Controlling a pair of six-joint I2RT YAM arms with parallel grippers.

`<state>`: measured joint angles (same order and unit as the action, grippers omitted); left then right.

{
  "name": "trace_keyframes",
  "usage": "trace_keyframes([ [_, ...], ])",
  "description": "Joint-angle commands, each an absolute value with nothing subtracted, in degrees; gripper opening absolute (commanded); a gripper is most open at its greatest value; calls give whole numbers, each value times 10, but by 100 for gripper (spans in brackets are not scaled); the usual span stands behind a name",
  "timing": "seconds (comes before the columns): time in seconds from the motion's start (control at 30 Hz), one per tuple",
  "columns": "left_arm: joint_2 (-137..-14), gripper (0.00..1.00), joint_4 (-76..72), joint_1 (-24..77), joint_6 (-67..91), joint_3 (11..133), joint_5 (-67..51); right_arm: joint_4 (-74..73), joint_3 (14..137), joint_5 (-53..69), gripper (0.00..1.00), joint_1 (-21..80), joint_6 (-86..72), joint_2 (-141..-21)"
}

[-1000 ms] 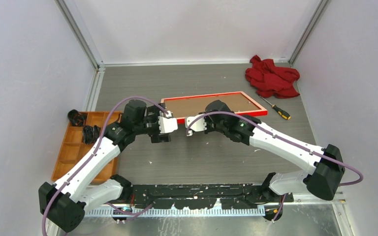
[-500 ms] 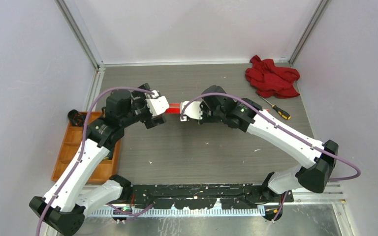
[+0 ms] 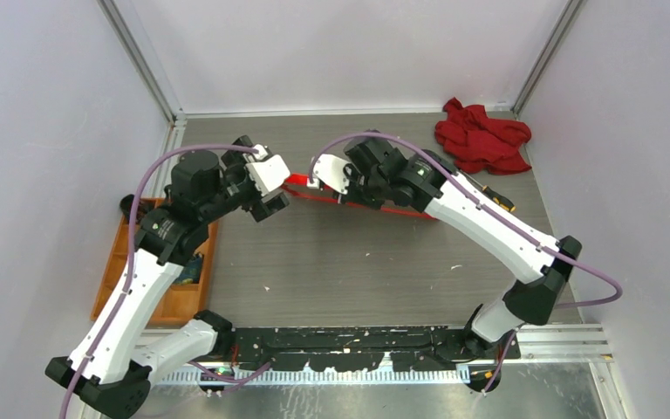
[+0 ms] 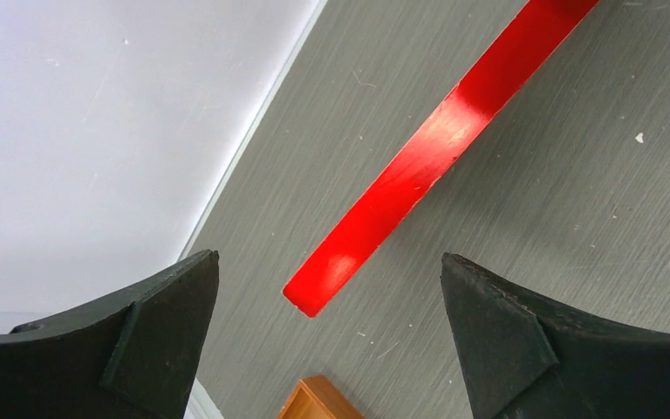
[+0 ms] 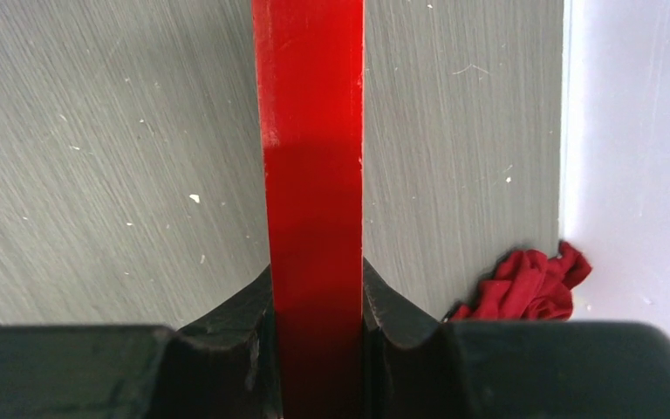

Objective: Take the photo out of the frame
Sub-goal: Turn over the photo frame at the center of the board.

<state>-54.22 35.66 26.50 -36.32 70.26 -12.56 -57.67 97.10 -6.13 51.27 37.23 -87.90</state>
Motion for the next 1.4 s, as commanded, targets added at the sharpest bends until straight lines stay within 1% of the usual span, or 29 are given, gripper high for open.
trace_keyframes([
  [0.0, -537, 100, 362, 261, -336, 740, -109, -589, 1059, -36, 1, 513, 298, -900],
  [0.13, -536, 100, 351, 261, -326, 745, -71, -606, 1107, -39, 1, 510, 261, -931],
  [0.33, -543, 100, 316, 256, -287, 757, 29, -620, 1178, -50, 1, 501, 207, -968],
  [0.47, -550, 100, 299, 249, -268, 766, 73, -615, 1214, -51, 1, 493, 170, -982],
  [0.63, -556, 100, 297, 244, -262, 760, 76, -612, 1255, -39, 1, 461, 120, -1002],
  [0.9, -572, 100, 289, 243, -255, 745, 61, -602, 1308, 57, 1, 339, 12, -1026],
  [1.13, -584, 100, 275, 243, -249, 729, 47, -601, 1328, 81, 1, 283, 0, -1041],
  [1.37, -583, 100, 273, 243, -245, 717, 35, -583, 1341, 105, 1, 215, -52, -1050],
])
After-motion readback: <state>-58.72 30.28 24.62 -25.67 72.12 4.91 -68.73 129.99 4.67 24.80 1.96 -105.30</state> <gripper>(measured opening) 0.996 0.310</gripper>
